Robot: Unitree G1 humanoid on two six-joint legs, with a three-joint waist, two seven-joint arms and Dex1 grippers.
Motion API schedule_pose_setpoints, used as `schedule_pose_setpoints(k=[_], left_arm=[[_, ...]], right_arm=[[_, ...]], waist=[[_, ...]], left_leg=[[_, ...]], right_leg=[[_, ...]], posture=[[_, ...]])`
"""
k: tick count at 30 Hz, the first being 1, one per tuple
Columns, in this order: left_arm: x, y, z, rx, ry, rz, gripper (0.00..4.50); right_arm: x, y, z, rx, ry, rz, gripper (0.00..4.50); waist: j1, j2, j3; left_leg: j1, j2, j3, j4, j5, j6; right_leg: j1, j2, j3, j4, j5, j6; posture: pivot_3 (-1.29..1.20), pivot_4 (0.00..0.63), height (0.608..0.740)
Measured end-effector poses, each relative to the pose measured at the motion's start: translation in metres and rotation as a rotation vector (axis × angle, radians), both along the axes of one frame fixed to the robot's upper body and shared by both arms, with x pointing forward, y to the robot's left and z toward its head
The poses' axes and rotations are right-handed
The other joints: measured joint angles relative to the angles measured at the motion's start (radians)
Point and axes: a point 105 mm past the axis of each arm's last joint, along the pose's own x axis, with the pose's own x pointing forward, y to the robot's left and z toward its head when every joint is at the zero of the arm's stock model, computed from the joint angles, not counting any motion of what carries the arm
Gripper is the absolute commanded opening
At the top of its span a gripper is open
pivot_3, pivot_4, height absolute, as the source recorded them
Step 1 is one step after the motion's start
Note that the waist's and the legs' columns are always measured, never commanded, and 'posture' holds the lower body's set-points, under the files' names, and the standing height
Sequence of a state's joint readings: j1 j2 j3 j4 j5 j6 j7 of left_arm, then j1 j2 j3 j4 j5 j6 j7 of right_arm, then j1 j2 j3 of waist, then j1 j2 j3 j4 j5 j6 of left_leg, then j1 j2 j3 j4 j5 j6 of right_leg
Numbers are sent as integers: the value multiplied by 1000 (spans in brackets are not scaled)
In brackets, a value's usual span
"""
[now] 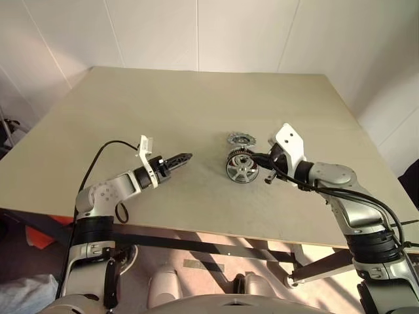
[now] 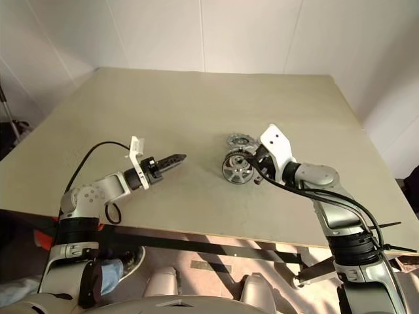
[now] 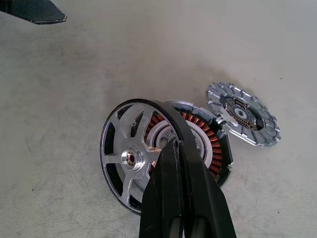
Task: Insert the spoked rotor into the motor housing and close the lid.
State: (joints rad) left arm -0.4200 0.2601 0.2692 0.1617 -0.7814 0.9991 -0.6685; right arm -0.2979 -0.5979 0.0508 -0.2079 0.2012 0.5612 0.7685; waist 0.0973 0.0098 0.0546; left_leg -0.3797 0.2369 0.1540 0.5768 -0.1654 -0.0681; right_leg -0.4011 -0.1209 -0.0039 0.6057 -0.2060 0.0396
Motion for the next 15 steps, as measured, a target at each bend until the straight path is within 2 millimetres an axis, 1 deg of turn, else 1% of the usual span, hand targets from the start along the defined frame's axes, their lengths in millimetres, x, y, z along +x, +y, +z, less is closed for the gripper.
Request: schedule_pose_setpoints(k=[1,5,8,12,15], left_arm=[[0,0,-1,17,-10,2,2209],[-6,-7,-16,97,-5,-21,2209],[-7,-11,-18,94,-5,-27,2252],[-9,-15,-22,84,-2,-27,2252],[-11,-17,-24,78,3,-29,2252]], right_arm=[[0,0,0,0,0,0,0],[1,0,1,1,-1,-2,0],[5,-6,3,5,-2,-22,633],[7,-14,9,-8,-22,-39,1936],[6,-13,10,-12,-24,-26,1936]], waist=[[0,0,0],[0,0,0],[0,0,0],[0,0,0],[0,0,0]], left_leg=[[0,0,0,0,0,0],[0,0,0,0,0,0],[-1,0,0,0,0,0],[0,0,0,0,0,0],[0,0,0,0,0,0]], right_leg=[[0,0,0,0,0,0],[0,0,0,0,0,0],[0,0,0,0,0,0],[0,0,0,0,0,0],[0,0,0,0,0,0]], posture=[[0,0,740],[0,0,740],[0,0,740],[0,0,740],[0,0,740]])
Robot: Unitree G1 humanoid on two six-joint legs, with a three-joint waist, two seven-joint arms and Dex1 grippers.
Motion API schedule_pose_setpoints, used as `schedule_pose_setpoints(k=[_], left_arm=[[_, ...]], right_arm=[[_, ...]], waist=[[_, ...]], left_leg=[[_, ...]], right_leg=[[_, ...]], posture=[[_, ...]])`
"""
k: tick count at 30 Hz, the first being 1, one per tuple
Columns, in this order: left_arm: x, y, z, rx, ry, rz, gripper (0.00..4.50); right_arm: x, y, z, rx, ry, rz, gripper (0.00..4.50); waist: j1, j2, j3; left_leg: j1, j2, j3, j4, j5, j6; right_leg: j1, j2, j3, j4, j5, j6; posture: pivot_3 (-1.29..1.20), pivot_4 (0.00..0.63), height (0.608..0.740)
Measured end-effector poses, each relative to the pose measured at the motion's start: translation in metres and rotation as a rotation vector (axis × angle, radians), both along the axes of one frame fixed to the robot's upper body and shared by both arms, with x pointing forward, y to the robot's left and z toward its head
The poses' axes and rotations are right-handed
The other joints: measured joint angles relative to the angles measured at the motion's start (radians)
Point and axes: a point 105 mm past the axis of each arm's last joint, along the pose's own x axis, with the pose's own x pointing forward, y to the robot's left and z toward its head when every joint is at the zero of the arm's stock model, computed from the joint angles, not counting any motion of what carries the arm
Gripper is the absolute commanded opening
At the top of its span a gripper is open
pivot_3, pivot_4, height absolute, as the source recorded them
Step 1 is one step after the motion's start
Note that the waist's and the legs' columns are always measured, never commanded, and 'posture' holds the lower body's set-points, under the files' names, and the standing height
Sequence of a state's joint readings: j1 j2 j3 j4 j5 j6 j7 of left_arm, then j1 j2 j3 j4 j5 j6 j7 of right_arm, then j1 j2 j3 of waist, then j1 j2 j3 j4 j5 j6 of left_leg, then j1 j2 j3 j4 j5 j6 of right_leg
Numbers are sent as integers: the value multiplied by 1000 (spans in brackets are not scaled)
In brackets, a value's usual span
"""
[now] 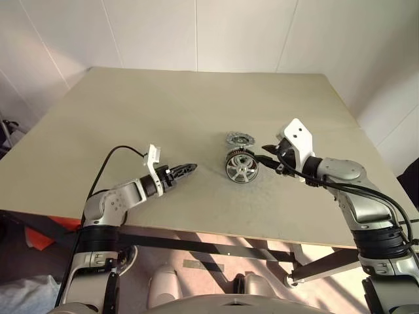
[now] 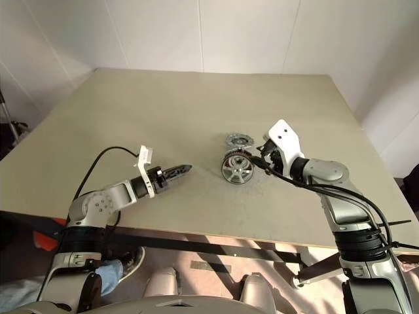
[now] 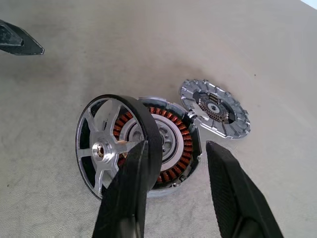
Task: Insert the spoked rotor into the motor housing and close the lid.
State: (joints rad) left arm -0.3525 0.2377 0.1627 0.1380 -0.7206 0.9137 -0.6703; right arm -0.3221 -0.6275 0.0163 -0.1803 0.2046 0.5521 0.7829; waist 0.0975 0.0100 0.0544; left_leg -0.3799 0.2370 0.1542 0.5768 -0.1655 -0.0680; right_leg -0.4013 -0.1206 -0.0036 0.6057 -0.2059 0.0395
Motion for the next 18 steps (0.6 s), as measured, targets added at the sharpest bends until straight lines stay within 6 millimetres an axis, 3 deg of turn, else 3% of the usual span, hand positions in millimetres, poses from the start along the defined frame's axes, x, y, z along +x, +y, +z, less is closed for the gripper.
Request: schedule_pose_setpoints(k=[7,18], left_arm=[[1,-1,0,1,-1,5,2252],[-1,-2,-3,28,-7,10,2252]], right_arm=[[1,5,-1,16,7,16,1936],[6,0,-21,27,86,12,1936]], waist=[[-1,0,0],[0,0,0]], left_leg=[[0,0,0,0,0,0],[0,0,0,1,0,0]], right_leg=[[0,0,0,0,0,0],[0,0,0,1,0,0]], posture=[[0,0,740],[0,0,740]])
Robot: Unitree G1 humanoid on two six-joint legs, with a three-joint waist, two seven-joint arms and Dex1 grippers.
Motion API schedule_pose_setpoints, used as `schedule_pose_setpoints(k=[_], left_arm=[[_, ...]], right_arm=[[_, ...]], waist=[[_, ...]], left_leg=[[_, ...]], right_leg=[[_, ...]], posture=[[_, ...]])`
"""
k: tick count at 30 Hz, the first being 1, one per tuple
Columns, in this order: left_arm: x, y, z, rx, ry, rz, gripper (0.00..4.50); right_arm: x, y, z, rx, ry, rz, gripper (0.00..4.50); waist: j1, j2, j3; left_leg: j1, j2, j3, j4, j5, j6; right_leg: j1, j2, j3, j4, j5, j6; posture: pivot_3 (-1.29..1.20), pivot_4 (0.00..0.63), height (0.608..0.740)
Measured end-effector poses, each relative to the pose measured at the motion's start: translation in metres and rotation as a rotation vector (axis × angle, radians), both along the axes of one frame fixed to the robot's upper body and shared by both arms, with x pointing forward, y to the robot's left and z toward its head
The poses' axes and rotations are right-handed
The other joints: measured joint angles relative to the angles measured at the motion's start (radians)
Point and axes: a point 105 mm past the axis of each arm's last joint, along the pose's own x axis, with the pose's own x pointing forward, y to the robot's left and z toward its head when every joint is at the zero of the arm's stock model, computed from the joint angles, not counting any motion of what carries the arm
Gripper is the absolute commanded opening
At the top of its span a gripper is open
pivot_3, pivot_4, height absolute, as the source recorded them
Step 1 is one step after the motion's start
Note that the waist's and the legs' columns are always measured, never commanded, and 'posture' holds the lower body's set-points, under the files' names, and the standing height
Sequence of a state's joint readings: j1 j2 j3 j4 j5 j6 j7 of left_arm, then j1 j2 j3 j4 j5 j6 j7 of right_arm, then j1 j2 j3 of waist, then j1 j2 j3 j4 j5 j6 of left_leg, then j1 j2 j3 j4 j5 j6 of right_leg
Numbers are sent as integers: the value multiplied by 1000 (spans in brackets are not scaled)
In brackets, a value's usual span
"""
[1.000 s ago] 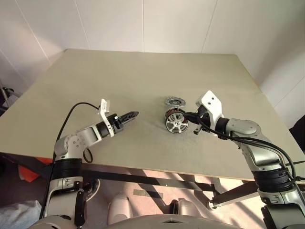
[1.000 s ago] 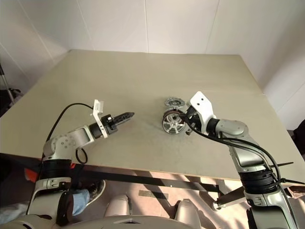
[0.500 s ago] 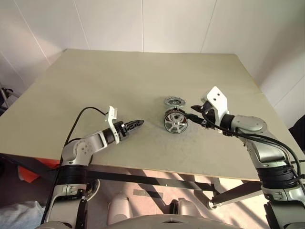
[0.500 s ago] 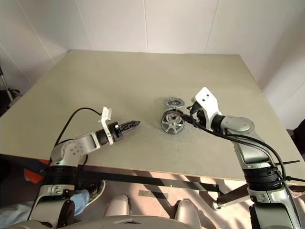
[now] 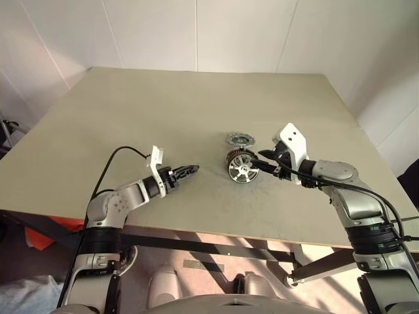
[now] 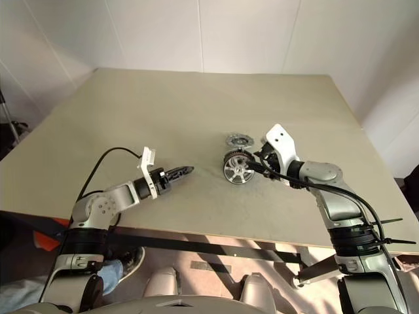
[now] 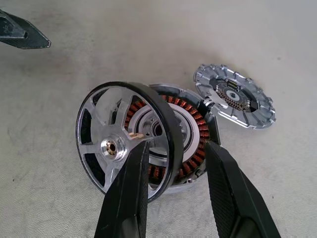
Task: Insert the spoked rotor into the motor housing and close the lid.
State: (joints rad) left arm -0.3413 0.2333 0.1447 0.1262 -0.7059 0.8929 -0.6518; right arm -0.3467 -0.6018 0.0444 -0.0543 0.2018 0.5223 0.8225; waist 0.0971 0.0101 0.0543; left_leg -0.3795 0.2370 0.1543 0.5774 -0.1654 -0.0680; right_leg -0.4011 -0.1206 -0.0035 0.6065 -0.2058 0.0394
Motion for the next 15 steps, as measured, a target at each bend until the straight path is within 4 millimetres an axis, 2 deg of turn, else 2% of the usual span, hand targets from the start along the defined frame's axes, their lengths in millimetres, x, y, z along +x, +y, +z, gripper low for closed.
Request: schedule_pose_setpoints(k=[15], left_arm=[[0,0,-3,23,4,1,2252]], right_arm=[[2,0,-6,-11,4,-8,1936]], waist=[[0,0,0]], left_leg=[[0,0,0,1,0,0]], right_leg=[[0,0,0,1,0,0]], posture=[[0,0,740]])
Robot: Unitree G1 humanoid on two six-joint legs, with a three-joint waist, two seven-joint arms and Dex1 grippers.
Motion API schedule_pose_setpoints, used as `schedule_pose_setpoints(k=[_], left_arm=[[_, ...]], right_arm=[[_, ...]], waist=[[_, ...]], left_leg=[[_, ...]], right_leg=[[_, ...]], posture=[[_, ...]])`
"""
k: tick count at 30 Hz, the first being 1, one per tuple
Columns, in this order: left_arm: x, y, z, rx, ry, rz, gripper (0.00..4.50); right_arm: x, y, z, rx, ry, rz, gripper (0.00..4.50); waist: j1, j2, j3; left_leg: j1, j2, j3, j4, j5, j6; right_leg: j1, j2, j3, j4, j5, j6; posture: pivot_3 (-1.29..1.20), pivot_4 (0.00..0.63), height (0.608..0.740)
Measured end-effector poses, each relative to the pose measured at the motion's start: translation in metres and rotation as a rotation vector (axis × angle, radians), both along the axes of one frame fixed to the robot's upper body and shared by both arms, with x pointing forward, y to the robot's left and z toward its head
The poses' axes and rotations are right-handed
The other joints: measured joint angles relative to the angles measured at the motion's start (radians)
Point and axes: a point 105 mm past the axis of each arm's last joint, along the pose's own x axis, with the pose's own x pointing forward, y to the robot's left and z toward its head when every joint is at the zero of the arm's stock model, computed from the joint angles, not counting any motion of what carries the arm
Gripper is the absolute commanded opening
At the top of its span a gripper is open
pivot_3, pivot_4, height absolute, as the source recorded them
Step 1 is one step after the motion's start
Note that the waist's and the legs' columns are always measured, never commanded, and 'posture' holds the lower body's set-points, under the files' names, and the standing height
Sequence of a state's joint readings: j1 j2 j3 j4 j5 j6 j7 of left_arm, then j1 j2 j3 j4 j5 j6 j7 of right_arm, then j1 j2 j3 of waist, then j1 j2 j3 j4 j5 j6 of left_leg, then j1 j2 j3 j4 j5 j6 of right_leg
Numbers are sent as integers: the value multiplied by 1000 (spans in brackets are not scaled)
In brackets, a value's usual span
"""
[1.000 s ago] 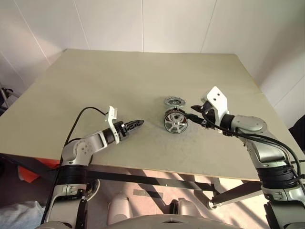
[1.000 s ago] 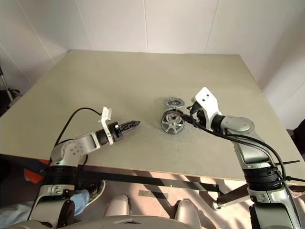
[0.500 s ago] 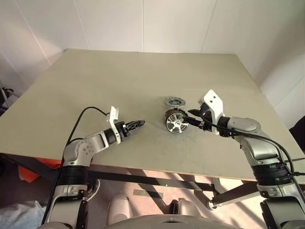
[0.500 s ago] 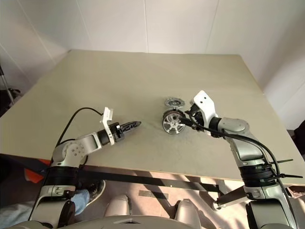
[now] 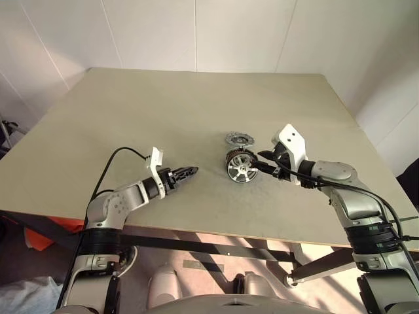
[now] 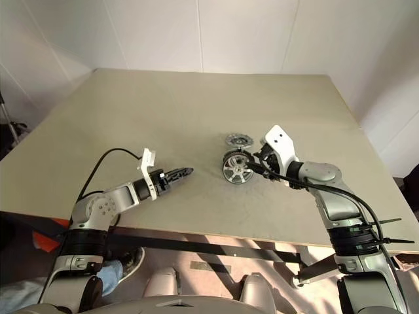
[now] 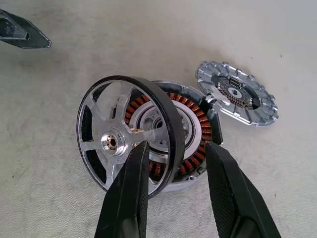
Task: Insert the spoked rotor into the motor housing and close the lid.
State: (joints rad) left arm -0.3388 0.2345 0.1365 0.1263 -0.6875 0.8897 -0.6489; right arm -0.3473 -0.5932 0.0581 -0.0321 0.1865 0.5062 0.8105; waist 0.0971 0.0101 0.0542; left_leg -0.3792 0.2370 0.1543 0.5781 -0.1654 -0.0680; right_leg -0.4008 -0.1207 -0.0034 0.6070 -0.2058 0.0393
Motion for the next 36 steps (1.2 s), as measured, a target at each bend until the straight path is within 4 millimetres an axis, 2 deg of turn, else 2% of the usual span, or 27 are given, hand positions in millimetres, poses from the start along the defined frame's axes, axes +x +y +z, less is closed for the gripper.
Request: schedule_pose_setpoints(k=[10,13,17,24,29,31,33,36], left_arm=[[1,0,0,13,-4,-1,2252],[1,-1,-1,20,-6,-4,2252],[1,-1,-2,26,-4,-2,2252],[2,-1,-3,28,-3,1,2252],[2,-4,-3,22,-2,5,2252],[2,-5,-3,17,-1,4,2252],[2,-7,-4,12,1,2,2252],[2,-7,-6,13,6,9,2252]], right_arm=[[1,0,-3,-10,-1,-6,1936],[3,-1,-2,-12,-4,-15,1306],[8,-2,0,-23,-16,-32,34],[10,-3,2,-49,-18,-38,34],[16,-4,38,-144,-92,49,34],[20,2,56,-181,-148,103,34],[24,12,65,-207,-183,164,34],[41,17,51,-271,-144,209,34]], waist=[[0,0,0],[0,0,0],[0,0,0],[0,0,0],[-1,0,0],[-2,0,0],[-1,0,0],[-2,0,-1]], left_leg=[[0,0,0,0,0,0],[0,0,0,0,0,0],[0,0,0,1,0,0],[0,0,0,1,0,0],[0,0,0,1,0,0],[1,1,0,2,0,0],[1,1,0,2,0,0],[0,1,0,4,0,0]], right_leg=[[0,0,0,0,0,0],[0,0,0,0,0,0],[0,0,0,0,0,0],[0,0,0,0,0,0],[0,0,0,1,0,0],[0,1,0,2,0,0],[0,1,0,2,0,-1],[1,1,0,2,1,-2]], posture=[[0,0,740],[0,0,740],[0,0,740],[0,0,740],[0,0,740],[0,0,740],[0,0,740],[0,0,740]])
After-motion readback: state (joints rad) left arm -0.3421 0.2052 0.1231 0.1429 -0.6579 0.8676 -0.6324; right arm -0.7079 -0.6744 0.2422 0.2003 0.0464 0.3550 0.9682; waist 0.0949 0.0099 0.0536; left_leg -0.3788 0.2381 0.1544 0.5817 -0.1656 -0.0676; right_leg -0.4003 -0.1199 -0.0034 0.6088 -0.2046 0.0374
